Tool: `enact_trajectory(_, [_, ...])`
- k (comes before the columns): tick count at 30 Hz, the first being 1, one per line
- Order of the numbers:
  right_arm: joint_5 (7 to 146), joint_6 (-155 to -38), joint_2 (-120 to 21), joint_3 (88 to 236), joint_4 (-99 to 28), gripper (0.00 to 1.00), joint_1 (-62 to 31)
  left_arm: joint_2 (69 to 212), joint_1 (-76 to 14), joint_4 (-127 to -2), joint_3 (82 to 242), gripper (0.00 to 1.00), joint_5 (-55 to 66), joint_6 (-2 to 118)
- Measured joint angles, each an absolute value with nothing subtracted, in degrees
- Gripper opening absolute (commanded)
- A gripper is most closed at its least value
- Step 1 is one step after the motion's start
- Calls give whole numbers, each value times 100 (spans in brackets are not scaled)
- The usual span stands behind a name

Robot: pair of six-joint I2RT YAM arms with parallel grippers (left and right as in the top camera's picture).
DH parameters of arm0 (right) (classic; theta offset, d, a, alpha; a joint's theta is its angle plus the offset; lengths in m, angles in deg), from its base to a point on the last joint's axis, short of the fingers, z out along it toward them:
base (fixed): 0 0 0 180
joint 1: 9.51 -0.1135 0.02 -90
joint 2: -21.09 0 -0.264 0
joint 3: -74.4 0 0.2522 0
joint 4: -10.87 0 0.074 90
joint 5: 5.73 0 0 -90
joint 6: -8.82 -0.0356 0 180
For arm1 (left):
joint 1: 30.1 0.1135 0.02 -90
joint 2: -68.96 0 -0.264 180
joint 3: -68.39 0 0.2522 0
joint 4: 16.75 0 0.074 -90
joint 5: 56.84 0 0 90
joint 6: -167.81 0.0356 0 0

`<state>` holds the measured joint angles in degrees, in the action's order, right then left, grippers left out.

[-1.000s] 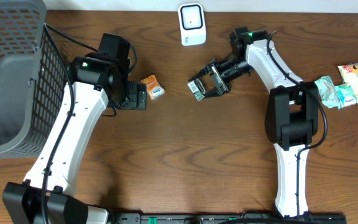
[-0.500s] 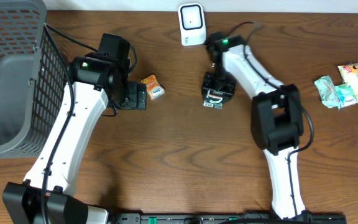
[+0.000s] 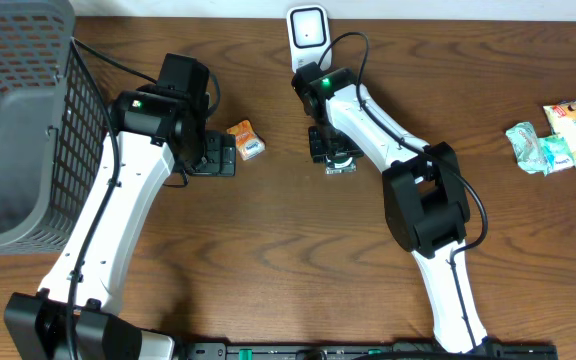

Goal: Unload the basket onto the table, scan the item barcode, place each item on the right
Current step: 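Move the Zam-Buk tin back toward the scanner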

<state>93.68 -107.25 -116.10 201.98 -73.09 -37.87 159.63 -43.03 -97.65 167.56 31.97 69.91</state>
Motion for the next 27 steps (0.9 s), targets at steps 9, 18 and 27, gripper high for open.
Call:
enact_trajectory(9, [9189,-10430,-11557,20091,-7118,76,-3645,15963,-4303,-9765,16756,98,3197,6991])
enact_trajectory(18, [8380,-10106,-11383,19678,-6786,58,-3324,15963,-4303,-9765,16756,98,3197,6991])
enact_trajectory(27, [8361,-10038,-11345,19630,-6780,52,-3315,15963,-4303,-9765,16756,98,3197,6991])
